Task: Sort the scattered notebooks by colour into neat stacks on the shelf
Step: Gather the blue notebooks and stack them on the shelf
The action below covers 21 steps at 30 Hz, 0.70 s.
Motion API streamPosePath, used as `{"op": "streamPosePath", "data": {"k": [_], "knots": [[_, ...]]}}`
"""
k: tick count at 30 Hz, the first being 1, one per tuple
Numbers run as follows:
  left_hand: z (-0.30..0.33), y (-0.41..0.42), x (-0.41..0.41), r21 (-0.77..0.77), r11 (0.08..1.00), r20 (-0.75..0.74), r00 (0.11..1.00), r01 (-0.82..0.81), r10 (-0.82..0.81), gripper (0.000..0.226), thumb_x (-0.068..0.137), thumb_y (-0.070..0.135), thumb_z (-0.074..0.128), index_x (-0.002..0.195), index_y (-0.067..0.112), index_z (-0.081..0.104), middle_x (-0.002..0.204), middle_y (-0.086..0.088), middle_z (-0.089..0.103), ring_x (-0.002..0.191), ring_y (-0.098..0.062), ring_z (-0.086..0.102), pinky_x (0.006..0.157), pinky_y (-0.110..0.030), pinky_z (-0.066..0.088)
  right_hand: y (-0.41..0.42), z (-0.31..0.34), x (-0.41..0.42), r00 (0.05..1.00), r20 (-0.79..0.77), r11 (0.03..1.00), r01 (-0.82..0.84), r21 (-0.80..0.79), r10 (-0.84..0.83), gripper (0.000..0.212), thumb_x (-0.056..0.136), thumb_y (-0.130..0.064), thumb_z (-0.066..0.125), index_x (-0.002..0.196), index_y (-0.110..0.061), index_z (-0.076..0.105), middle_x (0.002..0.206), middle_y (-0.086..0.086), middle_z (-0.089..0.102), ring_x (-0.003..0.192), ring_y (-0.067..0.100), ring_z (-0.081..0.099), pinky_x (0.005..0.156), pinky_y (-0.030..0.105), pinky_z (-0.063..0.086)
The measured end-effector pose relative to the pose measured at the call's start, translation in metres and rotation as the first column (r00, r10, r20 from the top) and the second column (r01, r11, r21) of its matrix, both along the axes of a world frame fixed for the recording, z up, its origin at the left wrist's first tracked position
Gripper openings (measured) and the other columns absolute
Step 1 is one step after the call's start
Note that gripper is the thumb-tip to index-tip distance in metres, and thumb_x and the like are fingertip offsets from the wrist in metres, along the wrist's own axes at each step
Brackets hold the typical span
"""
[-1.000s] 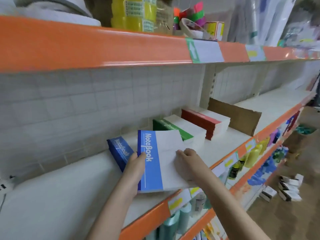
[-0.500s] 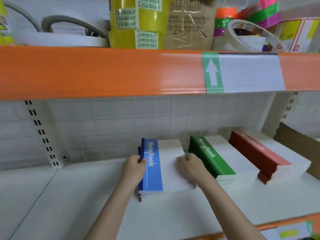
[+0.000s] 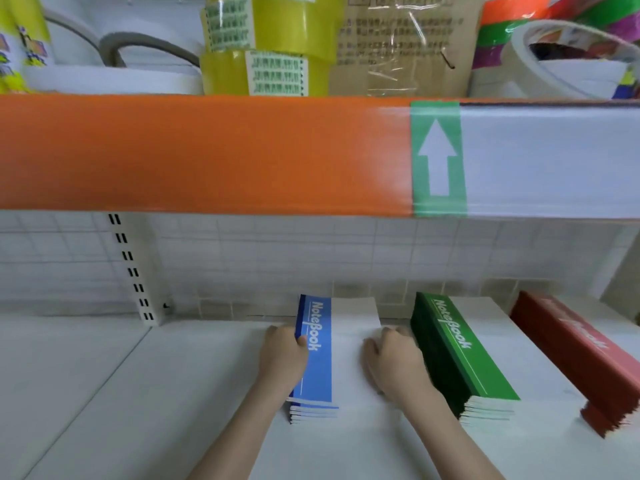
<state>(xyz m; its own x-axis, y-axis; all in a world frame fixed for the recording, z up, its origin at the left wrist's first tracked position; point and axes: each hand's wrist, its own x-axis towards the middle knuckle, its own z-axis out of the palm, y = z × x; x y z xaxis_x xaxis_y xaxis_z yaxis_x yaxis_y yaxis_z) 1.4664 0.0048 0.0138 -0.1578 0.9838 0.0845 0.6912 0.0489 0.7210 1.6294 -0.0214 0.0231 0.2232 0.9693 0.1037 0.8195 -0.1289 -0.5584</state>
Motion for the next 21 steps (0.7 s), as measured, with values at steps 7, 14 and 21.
{"op": "streamPosePath", "data": {"k": [7, 14, 21], "knots": [[-0.005, 0.0, 0.0, 0.009, 0.999, 0.174, 0.984, 0.047, -0.048, 0.037, 0.092, 0.002, 0.044, 0.059, 0.011, 0.032, 0.057, -0.005, 0.032, 0.052, -0.015, 0.027, 0.044, -0.019, 0.02, 0.006, -0.012, 0.01, 0.998, -0.009, 0.998, -0.061, -0.028, 0.061, 0.031, 0.099, -0.029, 0.039, 0.111, -0.006, 0.055, 0.116, 0.011, 0.051, 0.092, 0.022, 0.055, 0.074, 0.019, 0.046], [-0.017, 0.004, 0.009, -0.168, 0.984, 0.417, 0.909, 0.058, 0.018, 0.022, 0.098, 0.012, 0.033, 0.087, 0.005, 0.051, 0.078, -0.013, 0.052, 0.07, -0.022, 0.047, 0.059, -0.028, 0.034, 0.015, -0.019, 0.01, 0.877, -0.48, 0.981, -0.091, -0.171, -0.003, 0.036, 0.101, -0.033, 0.038, 0.126, -0.007, 0.039, 0.114, 0.008, 0.053, 0.094, 0.02, 0.049, 0.069, 0.024, 0.035], [-0.022, 0.008, 0.008, -0.196, 0.978, 0.466, 0.885, 0.076, 0.025, 0.026, 0.099, 0.016, 0.031, 0.099, 0.009, 0.057, 0.093, -0.017, 0.061, 0.079, -0.025, 0.055, 0.07, -0.031, 0.041, 0.018, -0.021, 0.009, 0.898, -0.437, 0.972, -0.148, -0.18, 0.056, 0.025, 0.1, -0.032, 0.037, 0.116, -0.014, 0.032, 0.107, 0.003, 0.048, 0.086, 0.016, 0.049, 0.045, 0.014, 0.036]]}}
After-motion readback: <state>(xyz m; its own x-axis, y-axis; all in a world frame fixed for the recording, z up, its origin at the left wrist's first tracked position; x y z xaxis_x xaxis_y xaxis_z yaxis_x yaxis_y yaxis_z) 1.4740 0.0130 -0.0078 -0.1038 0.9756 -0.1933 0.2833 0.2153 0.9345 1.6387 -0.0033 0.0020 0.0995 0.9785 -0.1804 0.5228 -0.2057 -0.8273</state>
